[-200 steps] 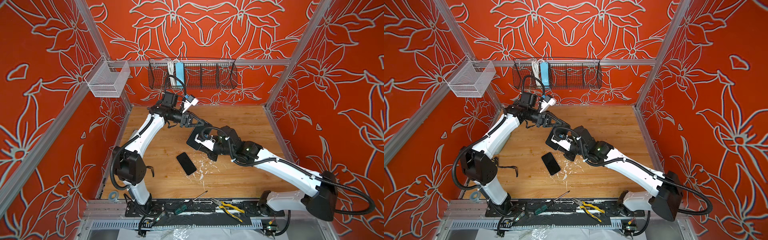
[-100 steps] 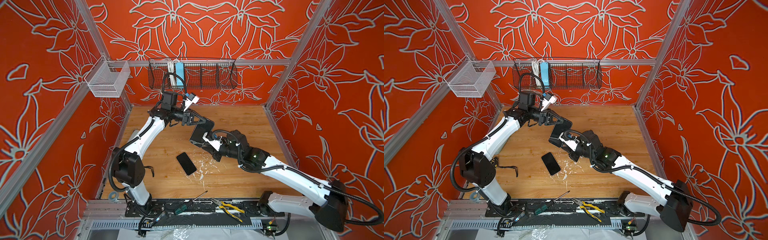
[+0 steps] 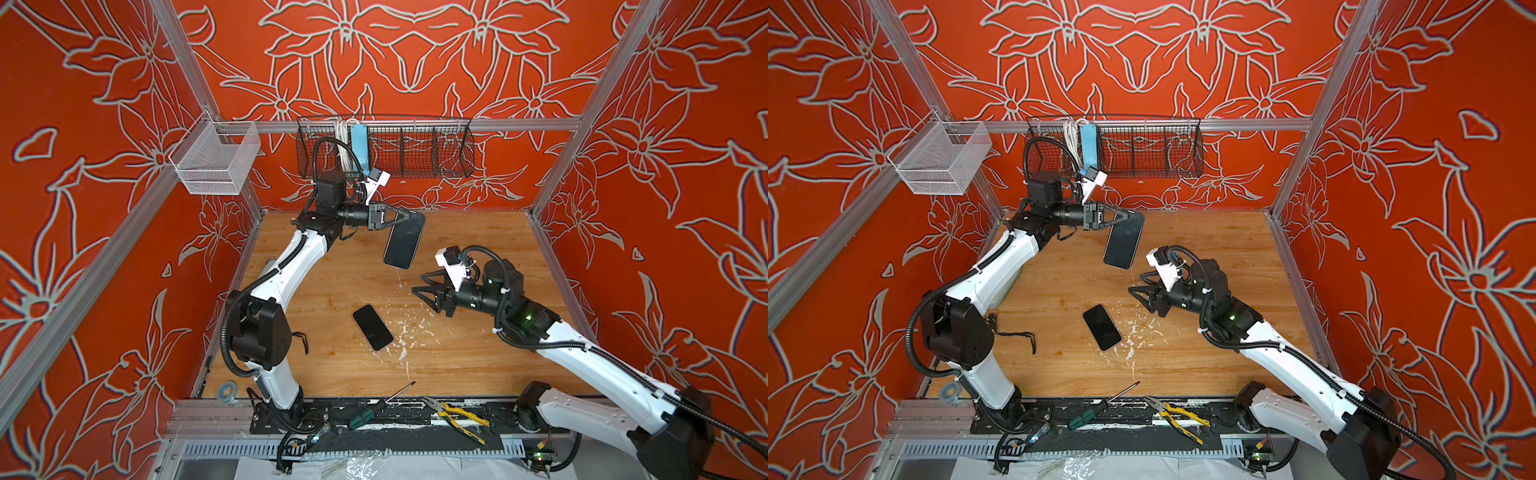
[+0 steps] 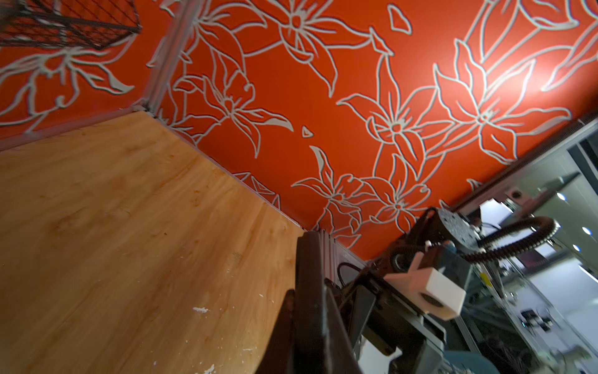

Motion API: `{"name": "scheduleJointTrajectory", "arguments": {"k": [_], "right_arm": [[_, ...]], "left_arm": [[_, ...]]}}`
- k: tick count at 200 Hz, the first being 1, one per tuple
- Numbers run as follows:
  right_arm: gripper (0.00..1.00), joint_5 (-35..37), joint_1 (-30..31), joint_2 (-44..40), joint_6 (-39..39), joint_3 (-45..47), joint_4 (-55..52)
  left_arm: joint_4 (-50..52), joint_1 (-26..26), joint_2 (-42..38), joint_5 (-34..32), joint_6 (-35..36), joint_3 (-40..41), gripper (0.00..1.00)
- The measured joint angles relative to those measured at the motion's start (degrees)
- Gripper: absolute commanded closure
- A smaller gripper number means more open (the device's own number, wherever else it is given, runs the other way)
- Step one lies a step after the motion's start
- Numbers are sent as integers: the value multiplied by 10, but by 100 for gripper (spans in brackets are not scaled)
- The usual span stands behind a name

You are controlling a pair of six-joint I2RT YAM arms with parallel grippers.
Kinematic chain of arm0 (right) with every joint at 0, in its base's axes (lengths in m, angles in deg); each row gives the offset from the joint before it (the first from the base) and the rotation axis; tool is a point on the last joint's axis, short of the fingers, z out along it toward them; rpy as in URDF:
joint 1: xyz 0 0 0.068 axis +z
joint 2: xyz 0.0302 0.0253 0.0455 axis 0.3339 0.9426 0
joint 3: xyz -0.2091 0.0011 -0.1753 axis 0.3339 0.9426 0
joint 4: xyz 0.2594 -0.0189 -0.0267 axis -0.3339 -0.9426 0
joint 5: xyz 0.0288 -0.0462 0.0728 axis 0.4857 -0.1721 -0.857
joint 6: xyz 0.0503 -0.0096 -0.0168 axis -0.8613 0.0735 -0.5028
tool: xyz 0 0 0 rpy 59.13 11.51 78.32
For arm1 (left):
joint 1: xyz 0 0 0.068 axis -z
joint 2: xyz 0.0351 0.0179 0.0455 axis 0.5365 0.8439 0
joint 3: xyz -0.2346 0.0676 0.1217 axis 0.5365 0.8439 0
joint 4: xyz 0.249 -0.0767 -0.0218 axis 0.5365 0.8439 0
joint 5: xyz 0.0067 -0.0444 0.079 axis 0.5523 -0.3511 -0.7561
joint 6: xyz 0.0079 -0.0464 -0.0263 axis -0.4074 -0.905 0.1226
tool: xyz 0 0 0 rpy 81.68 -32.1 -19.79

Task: Take the phone out of the phone case
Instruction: Remove the phone case from the phone.

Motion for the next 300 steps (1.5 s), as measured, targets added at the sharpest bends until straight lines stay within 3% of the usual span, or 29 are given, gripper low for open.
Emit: {"name": "scheduleJointTrajectory", "arguments": {"k": [36, 44, 76, 106, 175, 248, 300], "right_arm": [[20, -26, -30, -6, -110, 26, 59], [3, -27, -33, -8, -142, 29, 71], [3, -10, -41, -31, -240, 54, 113], [2, 20, -46, -61, -311, 72, 104], [5, 48, -59, -55, -382, 102, 85], [11, -33, -81, 66, -468, 110, 203], [11, -58, -81, 80, -487, 110, 245]], "left_arm": [[-18, 0, -7, -145, -98, 23, 100], [-20, 0, -16, -185, -124, 44, 100], [-33, -3, -86, -333, -240, 183, 100], [-79, -6, -161, -408, -349, 310, 100], [-268, -4, -210, -434, -534, 467, 100], [-402, 22, -211, -433, -568, 513, 100], [-492, 35, -177, -422, -593, 521, 100]]}}
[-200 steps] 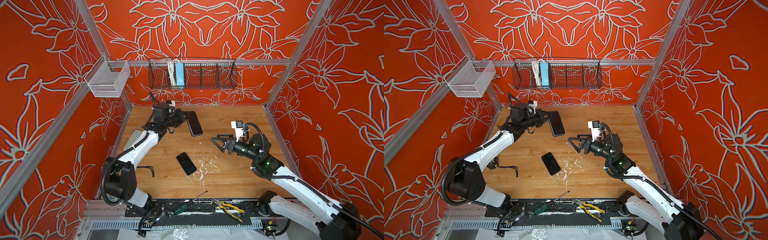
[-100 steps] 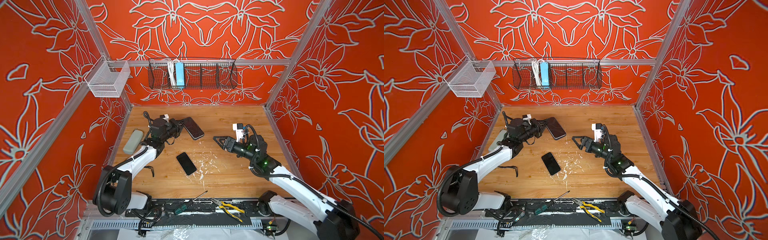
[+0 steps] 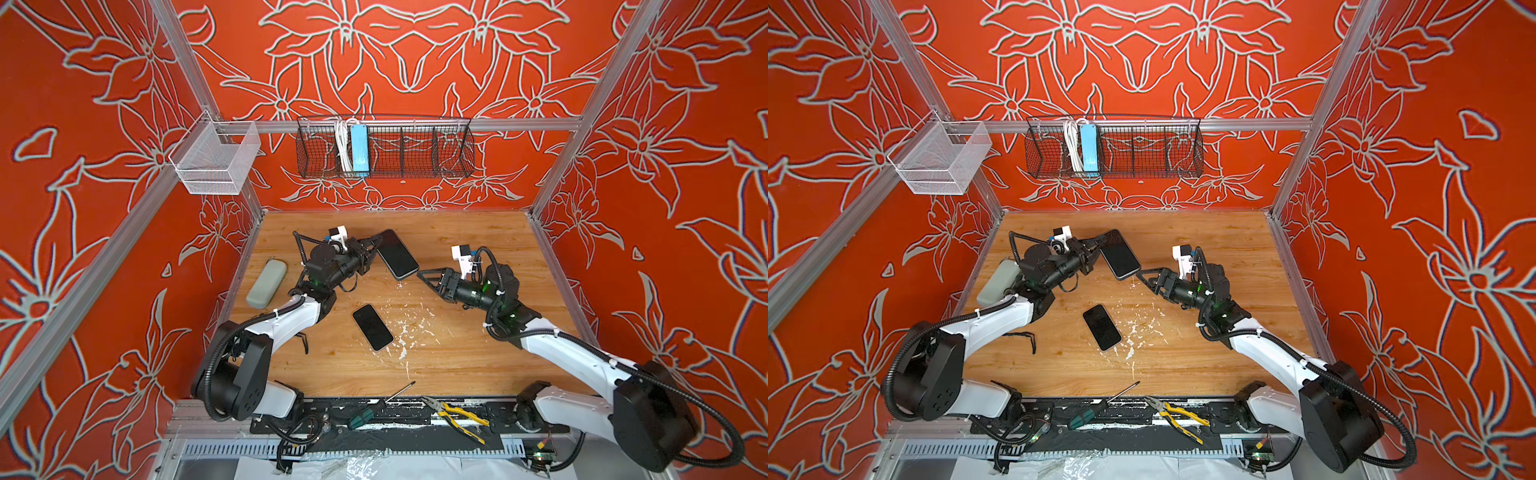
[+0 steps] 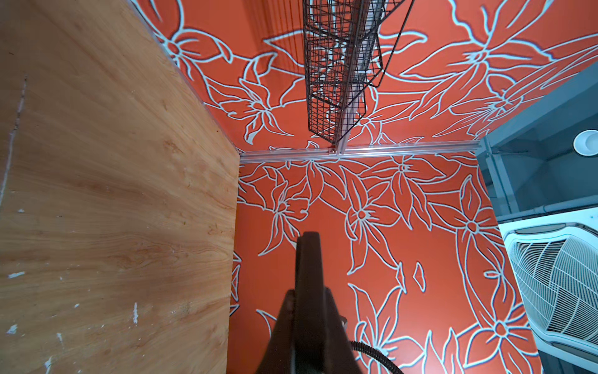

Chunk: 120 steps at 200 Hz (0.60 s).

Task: Take the phone out of the phone case
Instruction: Remove the phone case from the phone.

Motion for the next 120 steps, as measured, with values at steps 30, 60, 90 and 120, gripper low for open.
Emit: {"name": "scheduleJointTrajectory", "arguments": {"k": [30, 60, 90, 120], "right_arm": [[11, -7, 0, 9, -14, 14, 33], [12, -9, 2, 22, -14, 17, 35], [13, -9, 12, 21, 5, 14, 18], [14, -13, 21, 28, 21, 11, 10]], "left_arm": [[-5, 1, 2, 9, 9, 0, 100], [-3, 3, 1, 10, 21, 0, 100], [0, 3, 0, 11, 31, 0, 100], [0, 3, -3, 11, 37, 2, 100]]}}
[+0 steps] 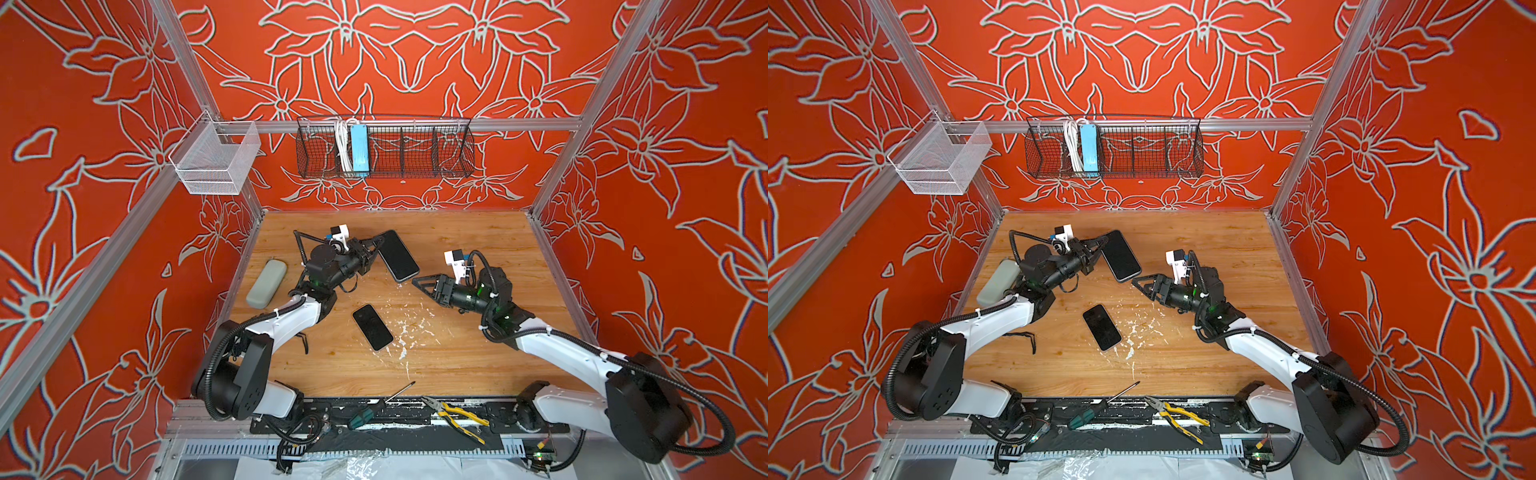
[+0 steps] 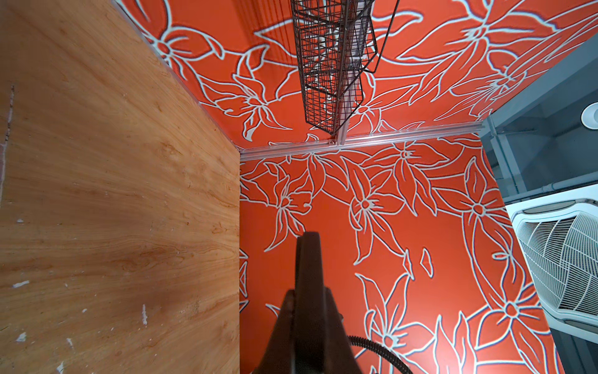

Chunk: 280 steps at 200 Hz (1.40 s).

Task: Take the phone out of the phone case
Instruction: Remove the phone case from the phone.

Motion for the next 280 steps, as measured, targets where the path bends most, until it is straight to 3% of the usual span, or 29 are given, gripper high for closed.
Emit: {"name": "scheduleJointTrajectory", "arguments": {"k": [77, 200, 280], "right_arm": [[15, -1, 3, 22, 8, -8, 16], [28, -1, 3, 70, -25, -12, 122], [30, 0, 3, 73, -36, 3, 149]], "left_arm": [[-5, 0, -1, 3, 12, 4, 100], [-74, 5, 40, 8, -17, 4, 100], [-82, 5, 45, 9, -28, 3, 100]]}}
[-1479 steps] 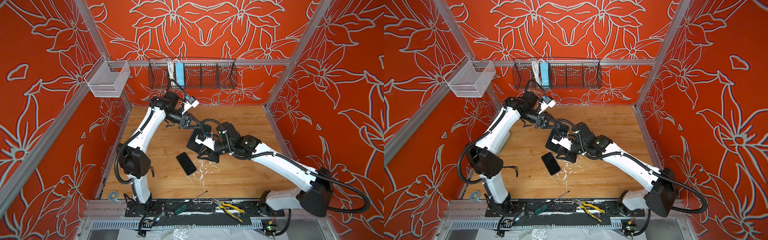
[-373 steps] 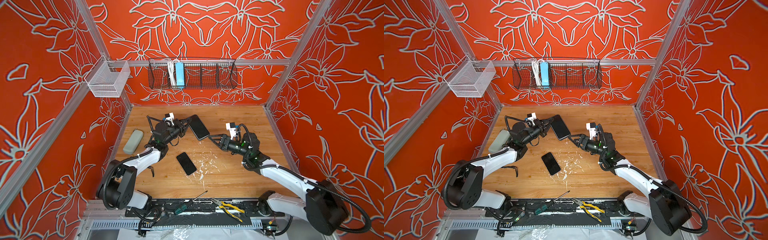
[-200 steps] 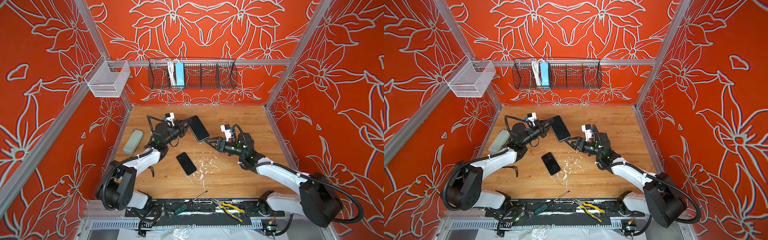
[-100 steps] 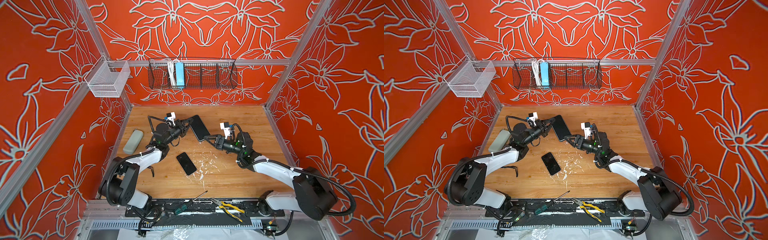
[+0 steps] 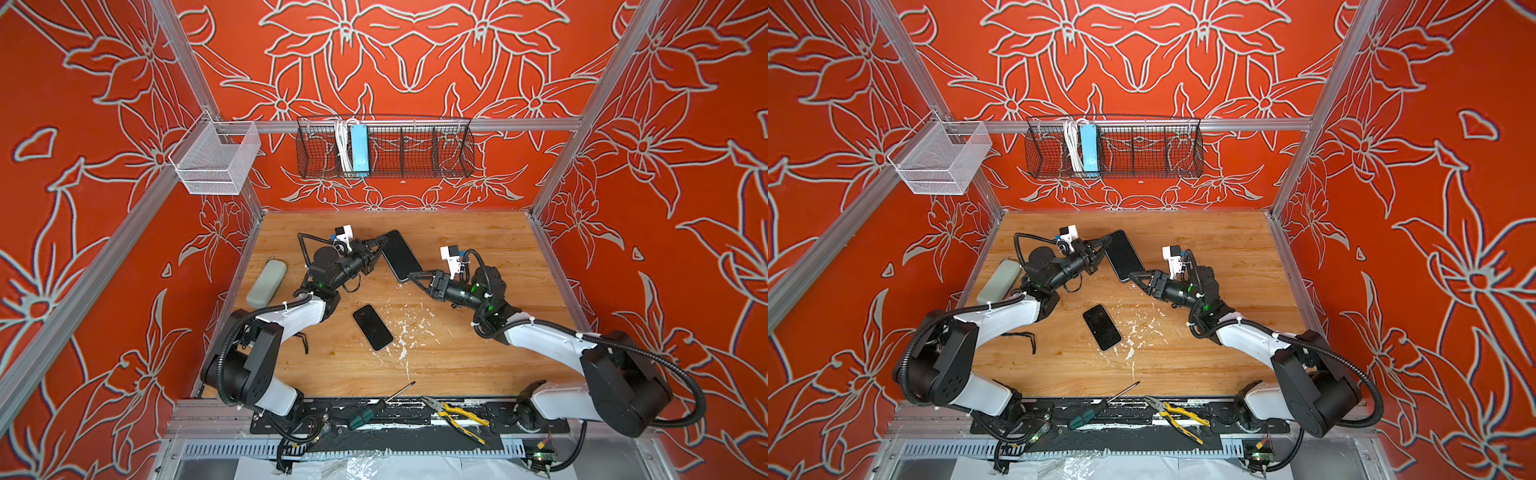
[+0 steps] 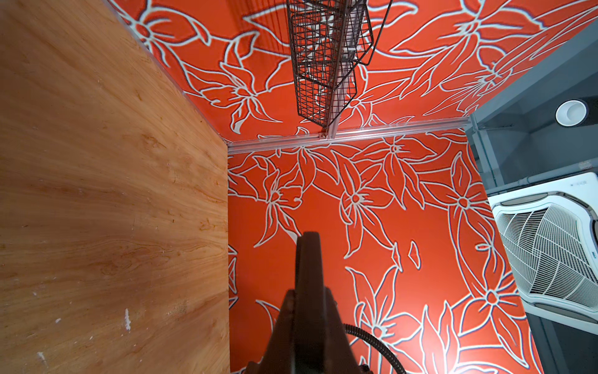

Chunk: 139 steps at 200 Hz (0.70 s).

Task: Take the phone out of the phone case
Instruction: Remove the phone case from the phone.

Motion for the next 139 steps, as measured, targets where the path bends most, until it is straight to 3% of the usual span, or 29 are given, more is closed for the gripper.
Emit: {"name": "scheduleJointTrajectory", "arguments": {"k": [139], "right_arm": [[35, 15, 1, -30, 2, 29, -26]], "left_arm": [[4, 2, 0, 0, 0, -17, 100]]}}
